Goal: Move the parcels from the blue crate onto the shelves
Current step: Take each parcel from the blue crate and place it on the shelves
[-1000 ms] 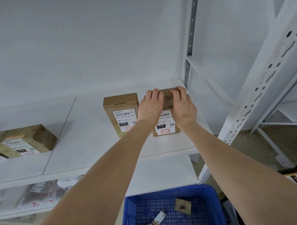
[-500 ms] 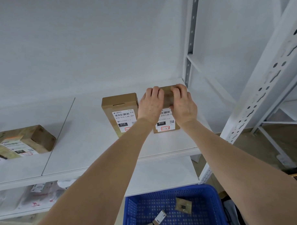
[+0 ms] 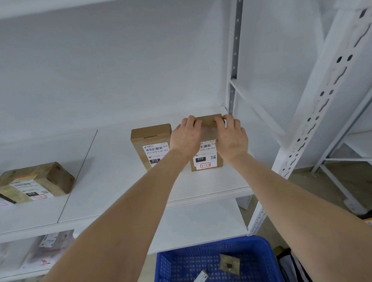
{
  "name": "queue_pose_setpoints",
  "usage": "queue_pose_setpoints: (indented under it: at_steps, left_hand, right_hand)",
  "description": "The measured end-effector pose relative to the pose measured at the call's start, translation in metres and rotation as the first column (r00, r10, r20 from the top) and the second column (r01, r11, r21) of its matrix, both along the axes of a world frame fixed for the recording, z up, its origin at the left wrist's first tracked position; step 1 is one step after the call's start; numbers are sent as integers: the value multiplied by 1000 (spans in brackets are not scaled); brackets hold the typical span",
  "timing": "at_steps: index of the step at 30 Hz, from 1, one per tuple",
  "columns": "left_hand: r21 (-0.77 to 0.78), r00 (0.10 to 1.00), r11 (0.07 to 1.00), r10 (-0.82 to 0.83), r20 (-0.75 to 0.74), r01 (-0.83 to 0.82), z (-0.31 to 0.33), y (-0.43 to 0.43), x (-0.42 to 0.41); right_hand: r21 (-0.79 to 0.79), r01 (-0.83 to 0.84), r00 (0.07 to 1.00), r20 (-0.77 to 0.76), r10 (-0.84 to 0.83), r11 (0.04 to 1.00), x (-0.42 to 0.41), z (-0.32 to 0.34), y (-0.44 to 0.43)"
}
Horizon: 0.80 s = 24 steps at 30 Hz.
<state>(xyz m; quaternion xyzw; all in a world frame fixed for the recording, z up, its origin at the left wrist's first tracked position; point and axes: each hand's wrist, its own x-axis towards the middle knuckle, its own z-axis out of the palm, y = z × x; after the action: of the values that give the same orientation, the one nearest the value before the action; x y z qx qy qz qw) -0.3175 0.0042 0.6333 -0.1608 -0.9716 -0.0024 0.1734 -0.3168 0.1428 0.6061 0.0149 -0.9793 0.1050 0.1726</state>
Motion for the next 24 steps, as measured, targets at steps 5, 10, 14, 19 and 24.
queue_pose_setpoints:
  at_steps: [5,10,14,19,24]
  left_hand:
    - [9,1000,1000,16,20,-16,3,0,8]
    - [6,999,999,40,26,-40,6,-4,14]
    - [3,999,999,44,19,-44,10,-6,26]
    - [8,997,997,73,-9,-73,12,-12,49]
    - [12,994,995,95,-59,-94,5,-22,82]
  right_hand:
    - [19,-7,1000,24,7,1000,6,6,-2]
    - [29,-18,999,35,17,999,12,10,-6]
    - [31,-45,999,24,44,999,20,15,-8]
    - [4,-112,991,-72,112,994,38,17,-16]
    - [10,-195,970,-148,194,981,65,1,-25]
